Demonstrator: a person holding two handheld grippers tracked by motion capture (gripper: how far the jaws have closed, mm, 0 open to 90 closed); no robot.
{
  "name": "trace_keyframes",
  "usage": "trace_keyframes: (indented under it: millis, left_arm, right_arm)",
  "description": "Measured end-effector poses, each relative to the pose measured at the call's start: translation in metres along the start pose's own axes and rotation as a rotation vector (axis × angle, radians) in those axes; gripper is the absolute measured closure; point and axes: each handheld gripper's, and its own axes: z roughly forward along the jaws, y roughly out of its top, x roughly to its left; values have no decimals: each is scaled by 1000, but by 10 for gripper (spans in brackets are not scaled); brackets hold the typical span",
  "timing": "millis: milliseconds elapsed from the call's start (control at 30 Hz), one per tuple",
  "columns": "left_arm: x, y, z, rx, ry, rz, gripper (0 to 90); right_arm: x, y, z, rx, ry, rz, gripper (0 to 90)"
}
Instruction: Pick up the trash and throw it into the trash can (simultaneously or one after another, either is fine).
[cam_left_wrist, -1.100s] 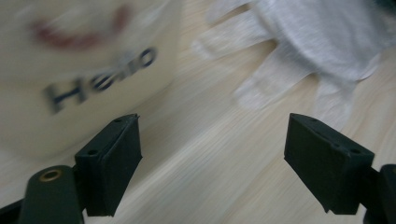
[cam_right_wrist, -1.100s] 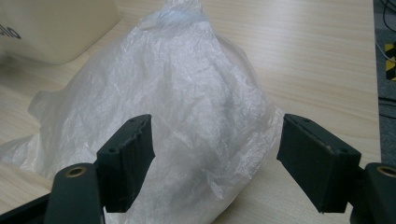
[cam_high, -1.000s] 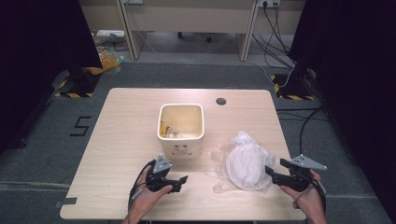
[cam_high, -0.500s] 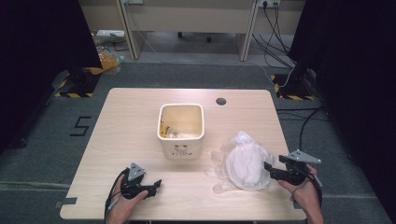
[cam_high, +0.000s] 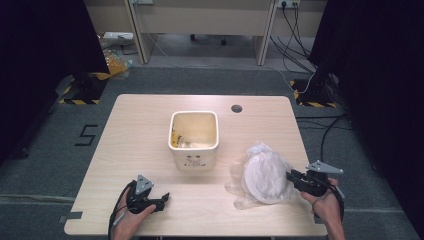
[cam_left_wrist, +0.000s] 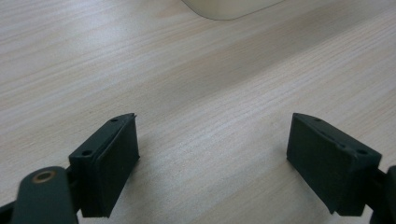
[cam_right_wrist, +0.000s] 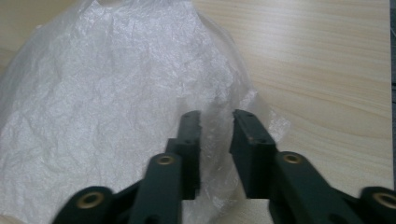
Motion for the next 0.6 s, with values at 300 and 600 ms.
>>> trace_keyframes:
  millis: [300, 600]
  left_arm:
    - [0, 0, 0, 0, 0, 1, 154]
    - [0, 0, 0, 0, 0, 1, 154]
  right_arm:
    - [5, 13, -9, -40, -14, -34, 859]
    - [-1, 18, -5, -41, -19, 47, 353]
